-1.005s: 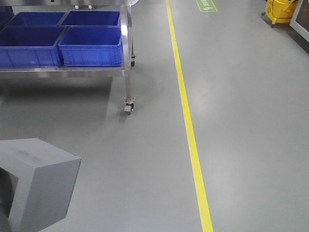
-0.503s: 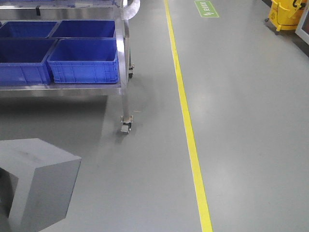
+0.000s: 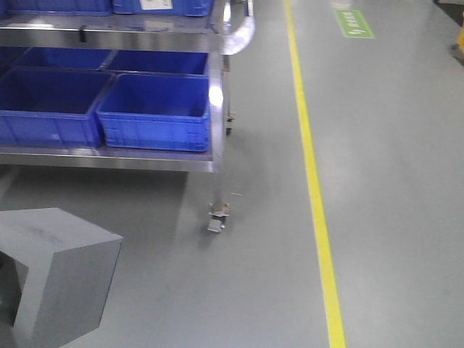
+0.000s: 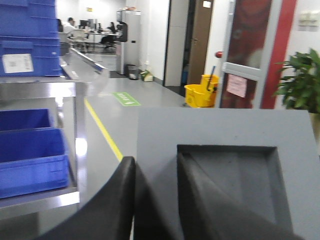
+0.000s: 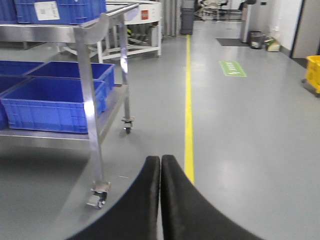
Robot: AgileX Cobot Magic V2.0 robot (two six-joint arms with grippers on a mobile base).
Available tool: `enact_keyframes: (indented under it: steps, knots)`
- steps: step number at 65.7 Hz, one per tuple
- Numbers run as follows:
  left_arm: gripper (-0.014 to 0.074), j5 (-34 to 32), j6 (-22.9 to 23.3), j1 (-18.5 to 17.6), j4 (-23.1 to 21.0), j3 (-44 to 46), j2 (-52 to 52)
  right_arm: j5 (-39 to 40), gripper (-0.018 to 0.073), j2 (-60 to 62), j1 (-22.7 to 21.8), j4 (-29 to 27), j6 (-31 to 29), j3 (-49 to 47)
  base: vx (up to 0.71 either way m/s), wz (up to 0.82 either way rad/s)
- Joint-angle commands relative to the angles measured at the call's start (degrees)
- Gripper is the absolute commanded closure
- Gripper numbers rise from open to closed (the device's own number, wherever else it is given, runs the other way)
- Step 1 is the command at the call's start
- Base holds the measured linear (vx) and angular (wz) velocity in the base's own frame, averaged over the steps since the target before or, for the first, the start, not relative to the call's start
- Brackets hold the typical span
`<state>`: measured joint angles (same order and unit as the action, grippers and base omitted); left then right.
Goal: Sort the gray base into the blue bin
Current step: 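Drive the base away from the table, holding the block in the left gripper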
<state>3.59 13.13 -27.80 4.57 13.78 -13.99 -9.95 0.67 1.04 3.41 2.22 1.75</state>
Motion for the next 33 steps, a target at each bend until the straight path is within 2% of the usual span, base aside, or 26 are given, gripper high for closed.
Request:
enact_keyframes:
  steps: [1, 33]
  knots:
    - [0.0602, -6.3, 0.4, -0.4, -0.3, 1.7, -0.5, 4.3, 0.0568, 0.7, -0.3, 0.4, -0.3, 0.8, 0.39, 0.37]
    - [0.0602, -6.3, 0.4, -0.4, -0.3, 1.7, -0.5, 4.3, 0.0568, 0.7, -0.3, 0.4, -0.3, 0.8, 0.36, 0.57]
